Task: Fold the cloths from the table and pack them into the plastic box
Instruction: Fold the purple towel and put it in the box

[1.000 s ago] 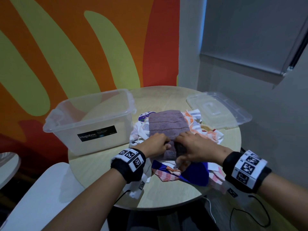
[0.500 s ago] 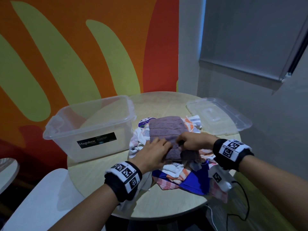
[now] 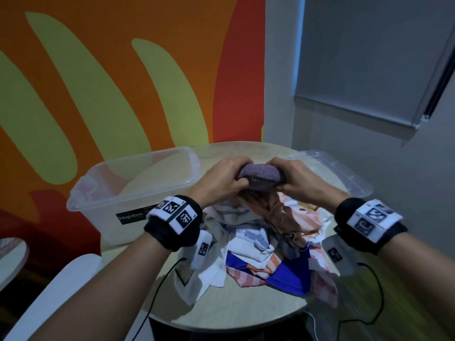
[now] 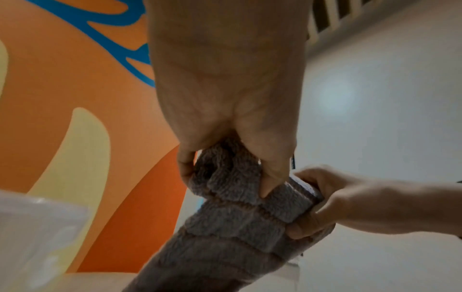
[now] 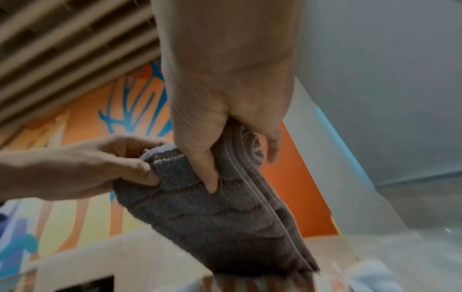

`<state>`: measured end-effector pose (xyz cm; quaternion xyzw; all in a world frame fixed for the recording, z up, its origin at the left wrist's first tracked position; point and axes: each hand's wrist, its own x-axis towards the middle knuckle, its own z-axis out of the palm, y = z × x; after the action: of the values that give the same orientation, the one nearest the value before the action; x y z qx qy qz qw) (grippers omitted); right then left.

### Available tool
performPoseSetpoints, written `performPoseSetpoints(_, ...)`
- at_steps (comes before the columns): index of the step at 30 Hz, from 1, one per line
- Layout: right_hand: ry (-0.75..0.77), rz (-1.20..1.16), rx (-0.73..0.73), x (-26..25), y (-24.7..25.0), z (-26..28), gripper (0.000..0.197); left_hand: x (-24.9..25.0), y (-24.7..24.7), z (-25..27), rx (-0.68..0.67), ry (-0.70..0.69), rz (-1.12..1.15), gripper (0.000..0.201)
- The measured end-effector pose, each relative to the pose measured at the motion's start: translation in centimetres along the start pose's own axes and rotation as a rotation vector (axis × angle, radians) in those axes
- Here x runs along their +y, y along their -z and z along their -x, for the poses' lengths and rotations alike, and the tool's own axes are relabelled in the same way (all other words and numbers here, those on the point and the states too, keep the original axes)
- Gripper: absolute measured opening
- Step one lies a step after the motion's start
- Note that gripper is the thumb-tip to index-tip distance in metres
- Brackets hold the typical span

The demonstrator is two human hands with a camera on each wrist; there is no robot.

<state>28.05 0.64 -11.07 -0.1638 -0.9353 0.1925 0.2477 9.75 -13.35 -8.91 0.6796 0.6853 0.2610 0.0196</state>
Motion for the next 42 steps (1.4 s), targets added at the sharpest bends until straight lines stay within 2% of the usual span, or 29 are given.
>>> performPoseSetpoints(2,0.034,0.043,-0.016,-1.1,2.1,0.5,0.026,1.4,1.3,1.0,-0.015,-0.036,0.006,0.028)
performPoseSetpoints(5,-0.061,0.043,-0.238,-1.6,2.5,2.6,0.034,2.5,1.1,3.4,-0.168,-0.02,0.072,0.027)
performPoseSetpoints(8,-0.2,-0.063,-0.509,-0.6,-0.3,5.7,0.047,1.9,-1.8,5.9,-0.372,0.041,0.094,0.021)
performPoseSetpoints(10,-0.205,0.003,-0.574,0.2,-2.6,7.5,0.045,1.0,-4.3,7.5,-0.442,0.102,0.103,0.022)
performPoseSetpoints(15,-0.18,0.007,-0.594,1.1,-6.3,10.2,0.05,-0.3,-7.8,10.3,-0.505,0.103,0.067,0.035)
performPoseSetpoints(19,-0.181,-0.023,-0.667,1.1,-6.0,10.5,0.049,-0.6,-8.1,10.8,-0.548,0.074,0.1,0.033)
performPoseSetpoints(22,-0.171,-0.193,-0.733,1.1,-5.2,10.0,0.047,-0.8,-7.8,10.8,-0.581,0.035,0.117,0.028)
performPoseSetpoints(25,-0.241,-0.371,-0.718,1.4,-5.1,9.8,0.033,-1.1,-7.5,10.4,-0.561,0.084,0.129,0.021)
performPoseSetpoints(27,-0.306,-0.445,-0.708,1.7,-5.5,9.7,0.033,-1.2,-7.6,10.0,-0.516,0.124,0.136,0.02)
performPoseSetpoints(30,-0.388,-0.499,-0.699,2.3,-6.0,9.4,0.032,-1.1,-8.3,9.4,-0.411,0.103,-0.036,0.029)
performPoseSetpoints(32,-0.422,-0.522,-0.73,2.6,-6.0,9.0,0.031,-0.9,-8.8,9.5,-0.324,0.023,-0.172,0.034)
performPoseSetpoints(34,-0.458,-0.531,-0.764,2.4,-5.8,8.6,0.03,-0.5,-9.2,9.9,-0.321,-0.072,-0.256,0.049)
performPoseSetpoints(36,-0.507,-0.526,-0.784,2.3,-5.7,8.1,0.03,-0.1,-9.7,10.1,-0.368,-0.103,-0.352,0.057)
performPoseSetpoints(39,-0.551,-0.49,-0.786,1.9,-5.9,7.2,0.03,-0.6,-10.1,9.2,-0.37,-0.076,-0.286,0.037)
performPoseSetpoints(42,-0.405,-0.141,-0.674,0.6,-5.6,6.7,0.029,-1.9,-10.0,7.8,-0.41,0.004,-0.116,0.017)
